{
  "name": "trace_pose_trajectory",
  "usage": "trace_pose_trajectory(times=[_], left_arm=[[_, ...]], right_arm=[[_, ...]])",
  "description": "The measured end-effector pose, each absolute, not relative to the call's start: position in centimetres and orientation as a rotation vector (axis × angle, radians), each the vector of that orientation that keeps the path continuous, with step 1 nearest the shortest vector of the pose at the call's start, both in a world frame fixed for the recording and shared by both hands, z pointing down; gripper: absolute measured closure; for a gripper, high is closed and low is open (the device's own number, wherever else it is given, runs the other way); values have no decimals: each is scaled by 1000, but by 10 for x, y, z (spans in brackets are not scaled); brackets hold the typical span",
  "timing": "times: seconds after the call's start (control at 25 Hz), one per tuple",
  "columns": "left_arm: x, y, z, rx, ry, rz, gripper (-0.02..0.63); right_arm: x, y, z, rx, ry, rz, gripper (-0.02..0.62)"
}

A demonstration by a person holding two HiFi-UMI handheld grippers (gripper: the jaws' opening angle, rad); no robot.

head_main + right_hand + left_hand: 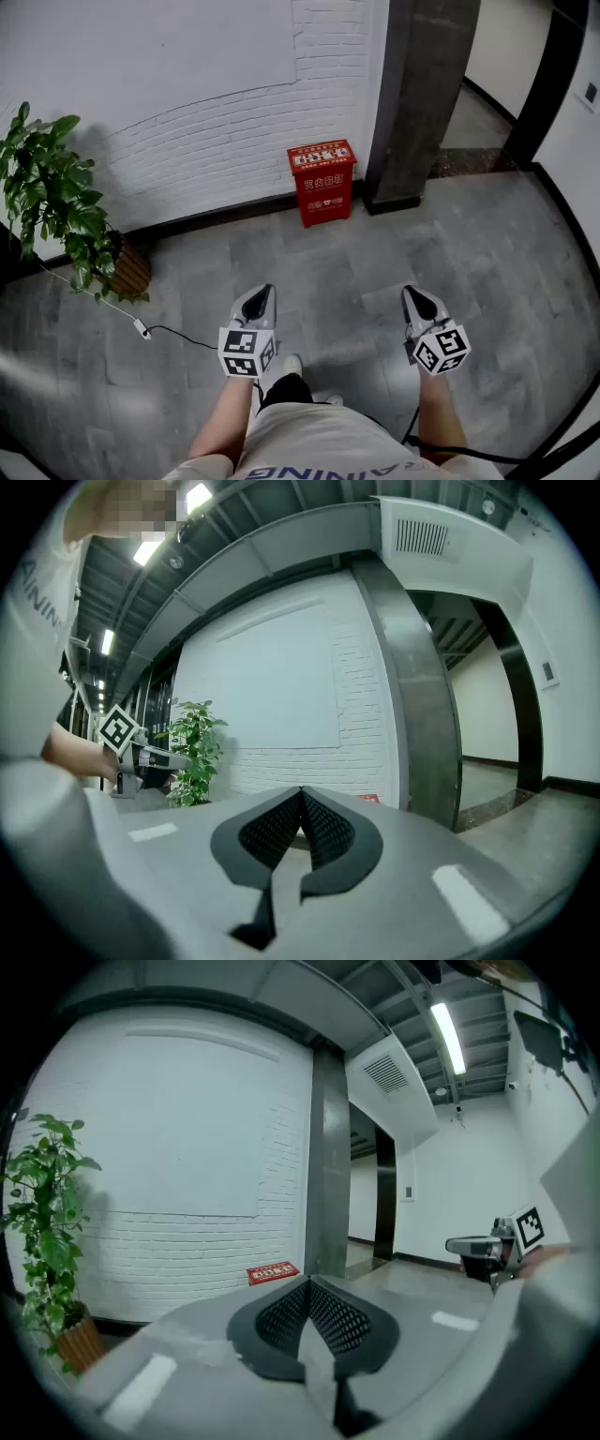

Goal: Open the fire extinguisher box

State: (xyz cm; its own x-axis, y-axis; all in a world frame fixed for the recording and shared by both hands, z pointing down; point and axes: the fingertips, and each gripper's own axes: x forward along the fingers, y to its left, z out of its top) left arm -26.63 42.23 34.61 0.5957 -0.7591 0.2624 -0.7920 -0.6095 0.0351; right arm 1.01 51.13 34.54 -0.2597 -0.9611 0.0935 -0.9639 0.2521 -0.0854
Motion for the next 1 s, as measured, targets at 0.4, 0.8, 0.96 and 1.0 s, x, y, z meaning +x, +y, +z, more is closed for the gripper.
trace_pose_trajectory(times=[0.4,0.8,0.96,1.0], left_arm=[[-237,317,364,2670,-1287,302,603],[-214,131,345,2714,-1242,313,603],[-206,78,354,2681,-1230,312,603],[-204,67,357,2677,-1224,317,603]], right_arm=[[34,421,362,1909,-2435,201,589],[49,243,324,1954,-2404,136,589],[59,193,327,1948,-2378,151,589],[63,182,329,1949,-2374,159,589]])
